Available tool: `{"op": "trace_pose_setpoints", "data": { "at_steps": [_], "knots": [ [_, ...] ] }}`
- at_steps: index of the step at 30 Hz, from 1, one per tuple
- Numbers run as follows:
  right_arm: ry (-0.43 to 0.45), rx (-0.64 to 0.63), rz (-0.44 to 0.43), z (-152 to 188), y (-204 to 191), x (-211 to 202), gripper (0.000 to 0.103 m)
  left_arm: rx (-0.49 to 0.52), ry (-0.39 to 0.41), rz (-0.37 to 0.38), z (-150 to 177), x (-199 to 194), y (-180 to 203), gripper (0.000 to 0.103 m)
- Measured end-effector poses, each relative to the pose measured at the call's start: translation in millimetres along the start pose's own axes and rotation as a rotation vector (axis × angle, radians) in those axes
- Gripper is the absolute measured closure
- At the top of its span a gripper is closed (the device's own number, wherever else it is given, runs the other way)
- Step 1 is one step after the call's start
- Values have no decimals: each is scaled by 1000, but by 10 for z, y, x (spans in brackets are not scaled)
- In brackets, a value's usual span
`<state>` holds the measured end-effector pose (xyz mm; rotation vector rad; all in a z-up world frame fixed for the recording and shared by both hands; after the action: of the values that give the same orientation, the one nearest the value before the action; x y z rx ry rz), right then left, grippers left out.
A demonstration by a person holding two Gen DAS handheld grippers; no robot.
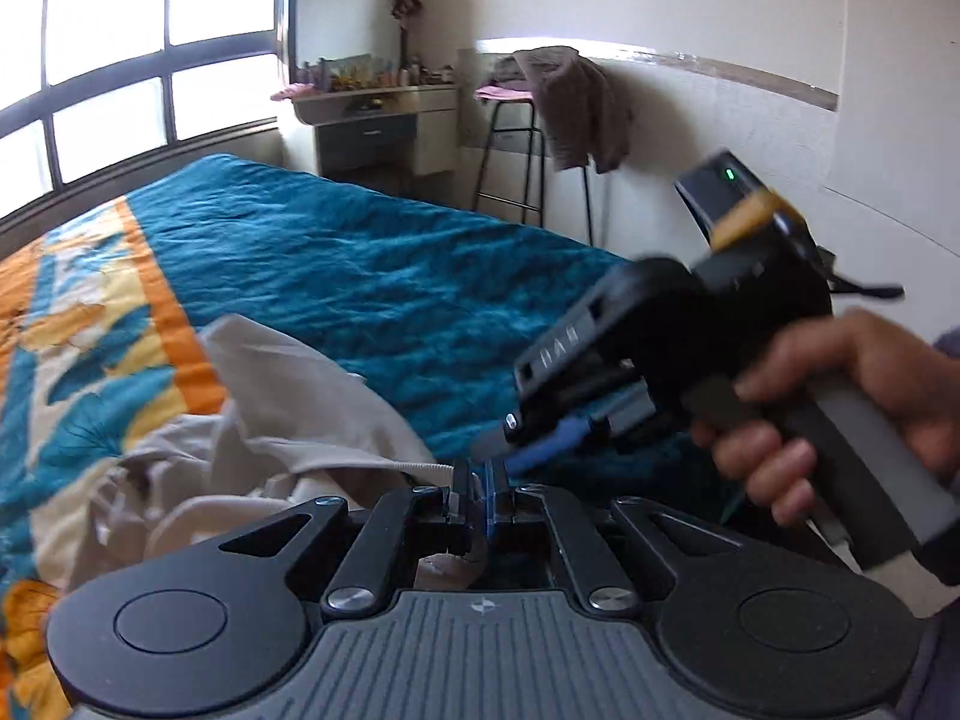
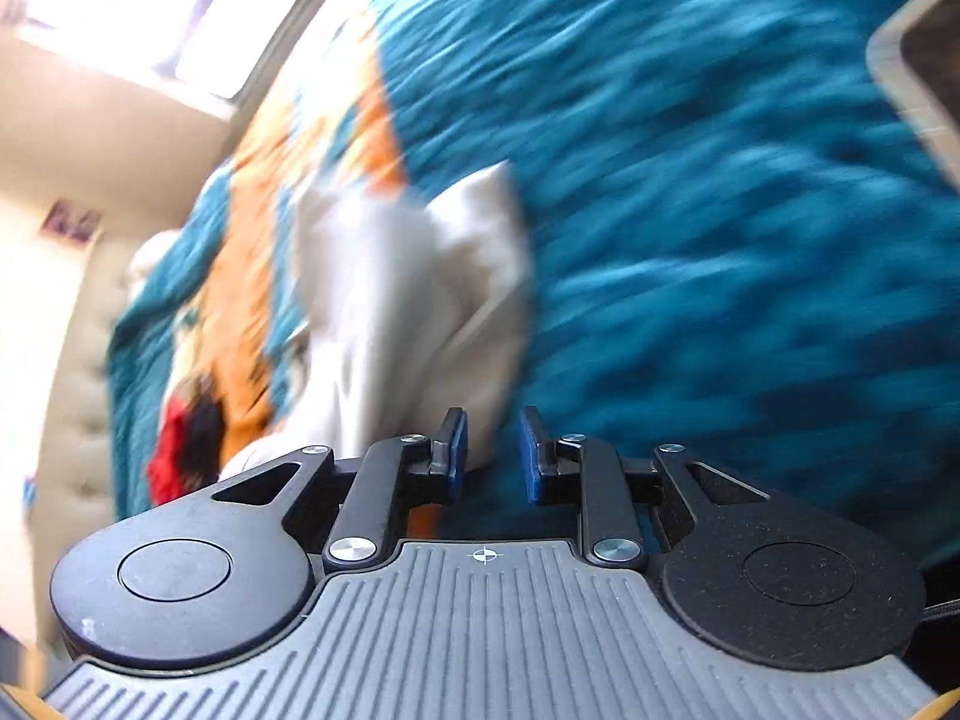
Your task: Fold clothes
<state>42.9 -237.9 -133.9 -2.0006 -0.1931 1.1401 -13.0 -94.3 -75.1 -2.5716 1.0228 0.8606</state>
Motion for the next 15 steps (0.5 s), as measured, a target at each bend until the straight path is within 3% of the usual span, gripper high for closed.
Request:
{"op": "trace_pose_setpoints", "data": {
  "at_steps": [1, 3, 6, 7, 9, 12, 15],
  "knots": [
    [30, -7, 17, -74, 31, -83, 76, 1, -19, 22, 39, 85, 91, 101],
    [76, -40, 37, -195, 9, -219, 70, -9, -65, 54, 105, 217, 221, 89],
    [95, -123, 18, -306, -185, -319, 57, -25, -43, -5, 121, 70, 113, 64],
    [97, -152, 3, -323, -269, -337, 52, -31, -32, -29, 122, 4, 62, 62],
    [100, -221, -8, -350, -480, -295, 48, -136, -1, -69, 104, -207, -219, 57],
    [101, -311, -14, -282, -761, -171, 43, -387, 59, -147, 118, -520, -756, 53],
    [106, -344, -28, -268, -1000, -10, 35, -593, 68, -341, 217, -668, -1239, 53]
  ]
}}
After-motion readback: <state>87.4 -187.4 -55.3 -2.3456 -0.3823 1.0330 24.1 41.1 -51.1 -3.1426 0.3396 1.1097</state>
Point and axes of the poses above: each gripper's, at about its wrist camera, not at the fingertips, and x roughly the way its jaws point, y to its right, z to its underside, the point moved 7 cm from there along x, roughly the way its jaws point, and after that the axes turned 4 degrees about -z, right-handed, at the moved point
